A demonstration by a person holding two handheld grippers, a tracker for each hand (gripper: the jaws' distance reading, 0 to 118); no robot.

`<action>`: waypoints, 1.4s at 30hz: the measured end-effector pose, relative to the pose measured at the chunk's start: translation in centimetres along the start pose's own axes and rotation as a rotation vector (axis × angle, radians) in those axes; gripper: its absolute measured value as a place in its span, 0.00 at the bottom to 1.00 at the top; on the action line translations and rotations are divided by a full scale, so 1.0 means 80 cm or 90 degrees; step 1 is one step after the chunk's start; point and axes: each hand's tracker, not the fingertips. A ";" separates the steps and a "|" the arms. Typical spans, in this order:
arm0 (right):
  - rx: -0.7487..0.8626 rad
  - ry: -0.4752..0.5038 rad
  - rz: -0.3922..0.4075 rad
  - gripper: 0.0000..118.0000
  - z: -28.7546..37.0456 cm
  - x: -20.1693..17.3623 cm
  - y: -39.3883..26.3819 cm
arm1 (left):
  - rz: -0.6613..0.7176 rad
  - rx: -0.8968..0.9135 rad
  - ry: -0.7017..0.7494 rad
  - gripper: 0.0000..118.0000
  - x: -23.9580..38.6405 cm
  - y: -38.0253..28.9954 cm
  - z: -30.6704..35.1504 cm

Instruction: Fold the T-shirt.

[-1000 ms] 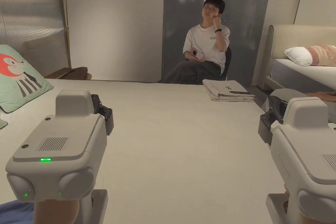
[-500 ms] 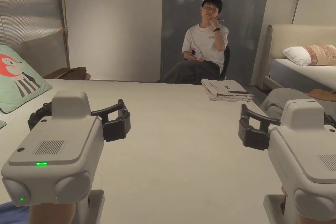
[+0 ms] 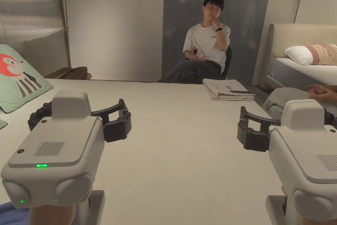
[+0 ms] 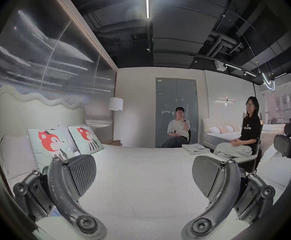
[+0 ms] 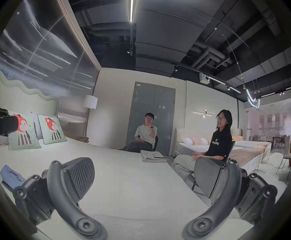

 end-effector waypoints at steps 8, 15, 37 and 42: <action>-0.001 -0.005 -0.014 0.97 0.001 0.004 0.001 | -0.005 0.009 -0.003 0.94 0.002 0.001 0.002; -0.008 -0.001 -0.027 0.97 0.000 0.006 0.005 | -0.001 0.009 -0.005 0.94 0.000 0.004 0.004; 0.014 0.015 -0.063 0.97 0.015 0.001 0.020 | -0.004 0.002 -0.009 0.94 0.000 0.004 0.004; -0.005 -0.014 -0.072 0.97 0.013 -0.004 0.027 | -0.007 0.001 -0.009 0.94 -0.001 0.004 0.005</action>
